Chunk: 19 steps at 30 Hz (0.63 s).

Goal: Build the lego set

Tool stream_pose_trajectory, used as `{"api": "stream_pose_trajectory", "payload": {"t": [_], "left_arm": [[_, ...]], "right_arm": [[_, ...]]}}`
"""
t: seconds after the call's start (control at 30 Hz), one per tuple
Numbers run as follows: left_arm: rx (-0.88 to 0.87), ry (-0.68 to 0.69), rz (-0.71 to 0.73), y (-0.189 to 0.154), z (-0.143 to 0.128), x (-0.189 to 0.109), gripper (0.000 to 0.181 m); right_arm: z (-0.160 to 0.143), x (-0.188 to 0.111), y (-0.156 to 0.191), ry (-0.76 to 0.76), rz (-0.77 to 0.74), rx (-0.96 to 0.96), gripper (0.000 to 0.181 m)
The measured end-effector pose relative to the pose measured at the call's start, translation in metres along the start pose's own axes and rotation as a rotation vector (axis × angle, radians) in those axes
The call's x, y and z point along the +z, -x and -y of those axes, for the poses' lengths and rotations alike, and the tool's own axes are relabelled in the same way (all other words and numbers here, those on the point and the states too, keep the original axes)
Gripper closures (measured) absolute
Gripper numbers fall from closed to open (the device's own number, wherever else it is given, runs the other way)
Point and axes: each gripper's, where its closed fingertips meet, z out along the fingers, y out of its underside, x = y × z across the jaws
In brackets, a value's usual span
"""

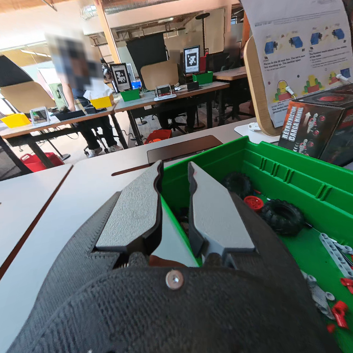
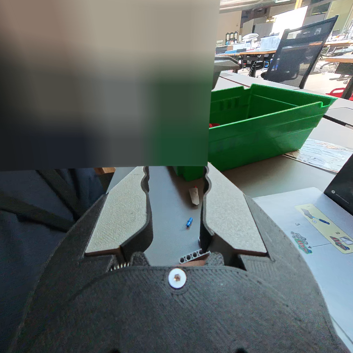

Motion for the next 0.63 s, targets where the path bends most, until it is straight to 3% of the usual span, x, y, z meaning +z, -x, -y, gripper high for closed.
{"api": "stream_pose_trajectory", "payload": {"t": [0.13,0.27,0.63], "left_arm": [[0.001,-0.064,0.048,0.011,0.006,-0.005,0.163],[-0.102,-0.067,-0.013,0.008,0.006,-0.007,0.157],[-0.065,0.077,-0.045,-0.002,-0.017,-0.002,0.151]], "right_arm": [[0.007,-0.005,0.002,-0.016,-0.03,-0.047,0.128],[0.006,-0.007,0.0,-0.004,-0.058,-0.074,0.129],[-0.004,0.001,-0.007,0.023,-0.014,0.002,0.129]]}}
